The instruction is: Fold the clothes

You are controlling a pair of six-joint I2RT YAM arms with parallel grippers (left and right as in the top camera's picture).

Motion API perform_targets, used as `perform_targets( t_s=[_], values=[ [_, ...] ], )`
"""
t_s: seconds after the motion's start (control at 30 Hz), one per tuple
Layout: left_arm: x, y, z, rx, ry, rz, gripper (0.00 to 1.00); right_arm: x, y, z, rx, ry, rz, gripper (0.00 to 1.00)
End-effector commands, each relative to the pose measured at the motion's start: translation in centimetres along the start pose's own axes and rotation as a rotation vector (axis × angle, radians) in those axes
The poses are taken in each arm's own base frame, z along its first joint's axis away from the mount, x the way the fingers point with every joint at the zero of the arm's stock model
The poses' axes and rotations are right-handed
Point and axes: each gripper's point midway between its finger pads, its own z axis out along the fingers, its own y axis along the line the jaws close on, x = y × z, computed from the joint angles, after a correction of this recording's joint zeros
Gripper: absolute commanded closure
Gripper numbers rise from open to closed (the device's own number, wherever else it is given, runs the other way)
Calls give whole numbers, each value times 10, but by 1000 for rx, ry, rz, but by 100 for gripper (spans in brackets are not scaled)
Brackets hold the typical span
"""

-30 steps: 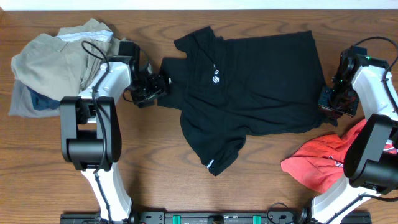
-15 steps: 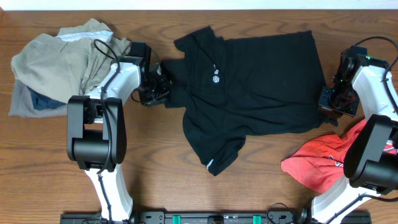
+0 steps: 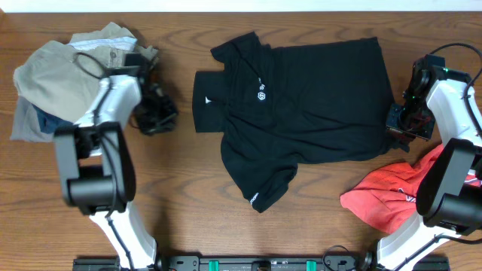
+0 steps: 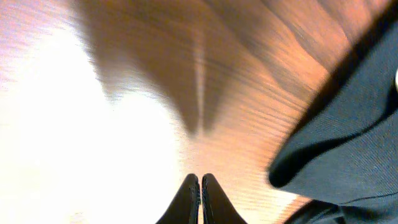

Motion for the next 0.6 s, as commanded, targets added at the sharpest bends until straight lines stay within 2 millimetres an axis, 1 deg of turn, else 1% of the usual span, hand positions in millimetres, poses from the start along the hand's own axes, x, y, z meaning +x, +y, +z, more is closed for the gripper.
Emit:
perform_targets(
  t_s=[0.0,0.07,0.1,0.13,0.17,0.2,0.23,0.3,0.4,0.43,0.5,0.57],
  values=[
    [-8,16,-23,-23,-59,-27,94,-3,1,-9,-7,-34,11,99],
    [1,0,-23,70,-13,-8,94,-4,2,-9,-8,-38,9,99],
    [5,-8,-22,110,8,16,89,-4,2,-9,-8,-39,9,99],
    [11,-18,-21,146,28,39,67,-4,2,-9,-8,-39,9,99],
    [14,-24,-20,164,41,50,50,-4,2,-9,-8,-39,8,99],
    [19,-30,-19,175,53,61,41,-4,2,-9,-7,-38,9,99],
    [22,-34,-18,174,62,66,33,-4,2,-9,-7,-36,8,99],
    [31,-43,-14,165,82,57,21,-3,2,-9,-6,-34,7,99],
    [45,-52,-5,147,116,-23,15,-2,2,-9,-6,-32,7,99],
    [49,-55,-1,141,125,-66,11,-2,2,-9,-6,-32,7,99],
    [54,-59,7,135,132,-157,6,-2,2,-9,-6,-31,7,99],
    [53,-63,15,136,117,-221,5,-1,2,-9,-5,-28,7,99]
  ],
)
